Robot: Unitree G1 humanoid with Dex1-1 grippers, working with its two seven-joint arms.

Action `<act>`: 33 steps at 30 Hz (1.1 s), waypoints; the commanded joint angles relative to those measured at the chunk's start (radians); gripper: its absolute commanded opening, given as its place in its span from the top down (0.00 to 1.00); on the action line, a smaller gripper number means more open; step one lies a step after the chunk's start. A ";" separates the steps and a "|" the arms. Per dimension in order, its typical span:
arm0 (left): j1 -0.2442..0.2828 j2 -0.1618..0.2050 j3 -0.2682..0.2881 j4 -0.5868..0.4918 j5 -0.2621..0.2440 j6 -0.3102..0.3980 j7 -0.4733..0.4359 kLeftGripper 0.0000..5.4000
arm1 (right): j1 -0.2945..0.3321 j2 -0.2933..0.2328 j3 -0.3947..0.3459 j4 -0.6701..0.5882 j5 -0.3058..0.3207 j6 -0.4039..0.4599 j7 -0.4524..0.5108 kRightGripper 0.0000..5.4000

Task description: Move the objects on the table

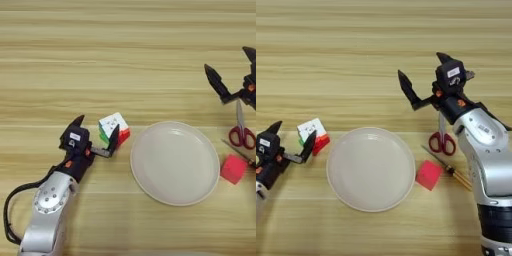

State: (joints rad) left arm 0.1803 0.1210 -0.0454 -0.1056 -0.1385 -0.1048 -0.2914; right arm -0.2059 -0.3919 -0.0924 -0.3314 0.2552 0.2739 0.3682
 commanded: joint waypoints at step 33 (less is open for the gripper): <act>-0.284 -0.082 0.012 0.222 0.100 -0.292 0.111 0.00 | 0.169 -0.107 0.111 -0.072 0.149 0.146 0.342 0.00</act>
State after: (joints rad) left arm -0.0727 0.0549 -0.0228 0.0849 -0.0658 -0.3713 -0.2010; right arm -0.0631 -0.4715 0.0151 -0.3703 0.3561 0.3683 0.6703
